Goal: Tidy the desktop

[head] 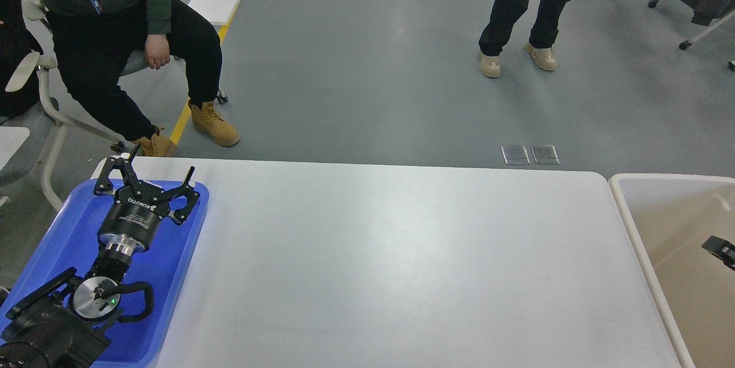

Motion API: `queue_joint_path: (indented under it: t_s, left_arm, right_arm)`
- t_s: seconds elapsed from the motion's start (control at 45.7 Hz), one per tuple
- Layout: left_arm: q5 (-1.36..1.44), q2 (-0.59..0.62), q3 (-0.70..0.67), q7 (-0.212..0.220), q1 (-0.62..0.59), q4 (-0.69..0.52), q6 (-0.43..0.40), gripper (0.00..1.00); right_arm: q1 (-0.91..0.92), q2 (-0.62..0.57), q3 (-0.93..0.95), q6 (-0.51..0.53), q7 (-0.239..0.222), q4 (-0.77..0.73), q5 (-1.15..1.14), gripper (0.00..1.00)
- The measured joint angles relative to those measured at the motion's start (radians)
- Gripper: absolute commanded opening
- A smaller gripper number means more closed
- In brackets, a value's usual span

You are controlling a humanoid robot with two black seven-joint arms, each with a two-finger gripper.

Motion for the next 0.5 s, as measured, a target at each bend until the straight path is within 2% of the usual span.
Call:
queue_joint_path:
  t_s: [0.504]
  left_arm:
    - [0.0,0.0,0.0,0.0,0.0,0.0,0.0,0.99]
  right_arm:
    - [0.263,-0.196,0.048,0.0,0.0,0.232,0.007,1.0]
